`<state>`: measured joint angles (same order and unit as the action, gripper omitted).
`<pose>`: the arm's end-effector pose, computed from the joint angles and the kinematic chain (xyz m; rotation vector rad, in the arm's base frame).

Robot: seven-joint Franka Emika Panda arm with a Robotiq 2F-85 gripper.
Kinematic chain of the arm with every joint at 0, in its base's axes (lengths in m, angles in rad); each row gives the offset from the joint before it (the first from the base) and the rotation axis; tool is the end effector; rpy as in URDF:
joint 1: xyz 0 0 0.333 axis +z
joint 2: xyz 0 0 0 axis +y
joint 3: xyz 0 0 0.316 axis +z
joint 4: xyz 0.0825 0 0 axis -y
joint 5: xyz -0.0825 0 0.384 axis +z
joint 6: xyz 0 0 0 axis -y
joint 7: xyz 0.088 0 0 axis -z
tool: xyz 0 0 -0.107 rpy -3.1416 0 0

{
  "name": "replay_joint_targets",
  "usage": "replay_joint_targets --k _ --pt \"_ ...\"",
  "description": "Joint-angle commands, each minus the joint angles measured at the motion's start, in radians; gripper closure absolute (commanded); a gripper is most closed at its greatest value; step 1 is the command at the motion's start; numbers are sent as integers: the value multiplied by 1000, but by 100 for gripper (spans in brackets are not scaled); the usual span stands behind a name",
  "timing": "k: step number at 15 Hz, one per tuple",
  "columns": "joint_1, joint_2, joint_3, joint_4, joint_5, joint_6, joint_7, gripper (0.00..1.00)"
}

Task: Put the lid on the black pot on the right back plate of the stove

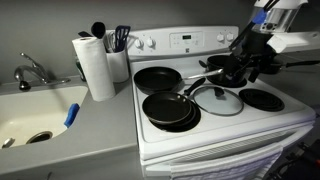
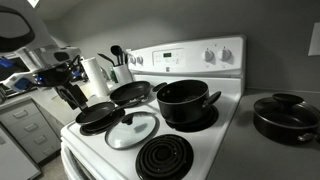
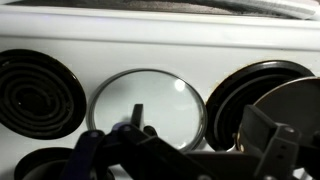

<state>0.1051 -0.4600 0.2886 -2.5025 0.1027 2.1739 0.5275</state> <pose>0.3824 0.1662 0.4491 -3.1028 0.3245 -0.1921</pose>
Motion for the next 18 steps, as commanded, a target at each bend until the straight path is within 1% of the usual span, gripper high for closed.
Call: replay_joint_targets --k 1,8,11,13,18 --pt "-6 21 -14 -31 3 79 -2 0" --pt "-30 58 -22 -80 -5 191 54 0" --pt "-42 81 -34 -87 -17 212 45 0" --pt "-40 93 -55 -94 -9 249 1 0" --pt "-21 153 -133 -79 20 292 -208 0"
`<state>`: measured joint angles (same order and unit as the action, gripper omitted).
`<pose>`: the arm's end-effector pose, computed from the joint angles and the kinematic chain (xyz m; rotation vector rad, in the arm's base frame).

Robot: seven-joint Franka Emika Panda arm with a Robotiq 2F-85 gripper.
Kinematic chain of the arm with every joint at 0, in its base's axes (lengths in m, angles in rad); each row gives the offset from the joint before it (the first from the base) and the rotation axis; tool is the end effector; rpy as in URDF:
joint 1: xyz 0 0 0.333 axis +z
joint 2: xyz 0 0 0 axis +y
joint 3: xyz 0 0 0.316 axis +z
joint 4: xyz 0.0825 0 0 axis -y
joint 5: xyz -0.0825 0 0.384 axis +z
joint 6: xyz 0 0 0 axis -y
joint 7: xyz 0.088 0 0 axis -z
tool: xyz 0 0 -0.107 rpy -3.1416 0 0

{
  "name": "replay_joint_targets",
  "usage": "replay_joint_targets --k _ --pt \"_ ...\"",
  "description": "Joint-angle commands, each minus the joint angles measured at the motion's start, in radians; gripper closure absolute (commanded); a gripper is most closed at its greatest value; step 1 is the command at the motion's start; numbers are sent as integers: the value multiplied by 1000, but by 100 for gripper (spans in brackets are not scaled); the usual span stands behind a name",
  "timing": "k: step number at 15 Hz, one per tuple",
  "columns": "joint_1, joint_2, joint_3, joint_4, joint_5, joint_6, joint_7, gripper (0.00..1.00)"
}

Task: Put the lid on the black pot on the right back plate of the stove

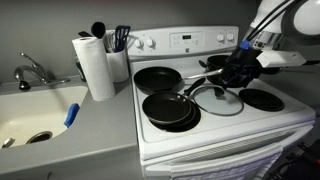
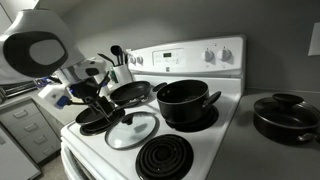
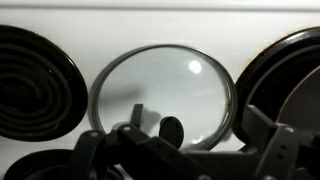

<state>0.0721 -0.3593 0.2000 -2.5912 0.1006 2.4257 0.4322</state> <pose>0.4117 0.1143 0.3962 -3.0412 0.3600 -0.2718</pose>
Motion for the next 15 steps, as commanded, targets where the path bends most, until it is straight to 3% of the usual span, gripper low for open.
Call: replay_joint_targets --k 1,5,15 --pt "13 71 -56 16 25 45 -144 0" --pt "12 137 -84 47 24 52 -221 0" --pt "-11 305 -84 152 -18 96 -69 0"
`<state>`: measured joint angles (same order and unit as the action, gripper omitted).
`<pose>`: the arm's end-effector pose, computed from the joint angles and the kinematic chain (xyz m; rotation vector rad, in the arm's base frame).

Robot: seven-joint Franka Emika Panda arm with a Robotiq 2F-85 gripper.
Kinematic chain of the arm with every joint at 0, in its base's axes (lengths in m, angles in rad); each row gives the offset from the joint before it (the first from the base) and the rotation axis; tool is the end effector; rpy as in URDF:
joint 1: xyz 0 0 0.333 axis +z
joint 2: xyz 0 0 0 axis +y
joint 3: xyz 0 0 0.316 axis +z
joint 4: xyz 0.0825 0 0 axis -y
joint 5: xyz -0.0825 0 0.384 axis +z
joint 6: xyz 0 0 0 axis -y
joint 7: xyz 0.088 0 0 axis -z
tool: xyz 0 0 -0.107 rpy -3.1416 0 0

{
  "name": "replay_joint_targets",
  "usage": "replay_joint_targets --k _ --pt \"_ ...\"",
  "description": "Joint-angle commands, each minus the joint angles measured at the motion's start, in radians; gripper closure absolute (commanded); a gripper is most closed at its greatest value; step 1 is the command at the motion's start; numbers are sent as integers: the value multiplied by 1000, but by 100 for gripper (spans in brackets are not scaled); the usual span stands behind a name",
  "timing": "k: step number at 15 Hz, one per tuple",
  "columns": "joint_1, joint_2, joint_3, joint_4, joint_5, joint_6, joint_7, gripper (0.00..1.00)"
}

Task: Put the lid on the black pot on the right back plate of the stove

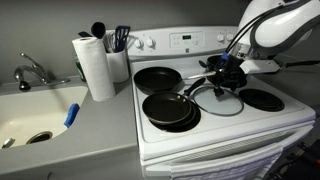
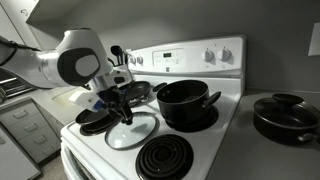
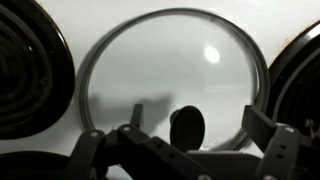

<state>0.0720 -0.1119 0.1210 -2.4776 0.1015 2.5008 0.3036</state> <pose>0.4674 0.0905 0.3453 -3.0389 0.2861 -0.1798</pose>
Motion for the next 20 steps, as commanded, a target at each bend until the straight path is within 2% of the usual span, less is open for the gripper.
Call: replay_joint_targets --k 1,6,12,15,20 --pt "-12 70 -8 47 -25 23 86 0" --pt "-12 124 -33 90 -33 17 120 0" --pt "-2 190 -49 160 -26 -8 54 0" --pt "10 228 -44 213 -33 -43 15 0" --pt "27 218 -53 243 -106 -180 60 0"
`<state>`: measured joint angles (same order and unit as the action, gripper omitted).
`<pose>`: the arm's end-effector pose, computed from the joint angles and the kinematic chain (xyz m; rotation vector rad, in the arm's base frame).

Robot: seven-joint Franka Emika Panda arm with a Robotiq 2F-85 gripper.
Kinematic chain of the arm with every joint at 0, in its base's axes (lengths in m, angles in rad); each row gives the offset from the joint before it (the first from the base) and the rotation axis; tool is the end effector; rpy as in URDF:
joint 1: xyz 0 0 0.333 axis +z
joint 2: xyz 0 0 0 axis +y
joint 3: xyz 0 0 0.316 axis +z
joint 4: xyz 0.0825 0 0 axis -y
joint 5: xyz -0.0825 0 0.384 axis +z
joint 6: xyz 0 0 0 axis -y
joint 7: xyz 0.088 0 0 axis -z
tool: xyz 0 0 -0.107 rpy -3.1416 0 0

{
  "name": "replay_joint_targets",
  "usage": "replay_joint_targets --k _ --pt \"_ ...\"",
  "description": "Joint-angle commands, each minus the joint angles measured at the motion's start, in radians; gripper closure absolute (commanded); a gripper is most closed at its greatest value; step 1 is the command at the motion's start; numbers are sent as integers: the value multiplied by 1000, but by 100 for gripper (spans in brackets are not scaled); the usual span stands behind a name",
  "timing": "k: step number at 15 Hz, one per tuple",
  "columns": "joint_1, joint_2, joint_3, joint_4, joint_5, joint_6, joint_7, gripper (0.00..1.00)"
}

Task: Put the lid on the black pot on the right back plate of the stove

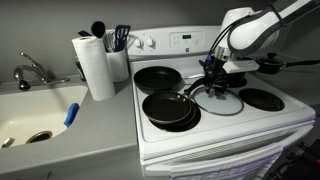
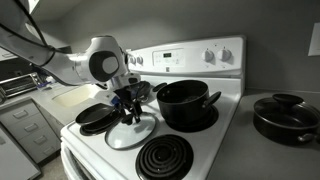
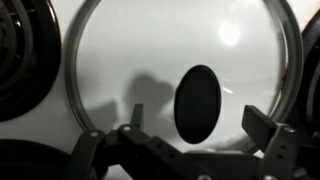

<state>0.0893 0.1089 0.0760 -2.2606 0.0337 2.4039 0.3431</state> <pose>0.5277 0.0882 0.3169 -3.0864 0.3143 -0.0397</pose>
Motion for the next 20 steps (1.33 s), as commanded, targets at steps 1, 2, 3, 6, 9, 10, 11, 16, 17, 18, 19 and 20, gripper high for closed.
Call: replay_joint_targets --k 1,2,3,6,9,10,11,16,17,18,19,20 --pt "11 -16 -8 20 -53 -105 36 0" --pt "13 -24 -8 15 -65 -113 50 0" --pt "13 -30 -5 14 -65 -119 55 0" --pt "22 -28 2 9 -58 -80 88 0" --pt "36 -14 9 15 -51 -66 112 15" --pt "40 -12 11 14 -52 -66 117 15" --pt "44 -13 12 12 -54 -67 123 13" --pt "51 -34 8 -11 -73 -77 179 2" --pt "51 -37 6 -17 -77 -74 189 0" --pt "50 -39 5 -21 -83 -74 201 0" --pt "50 -40 4 -24 -88 -73 211 0" --pt "49 -41 3 -28 -89 -68 220 0"
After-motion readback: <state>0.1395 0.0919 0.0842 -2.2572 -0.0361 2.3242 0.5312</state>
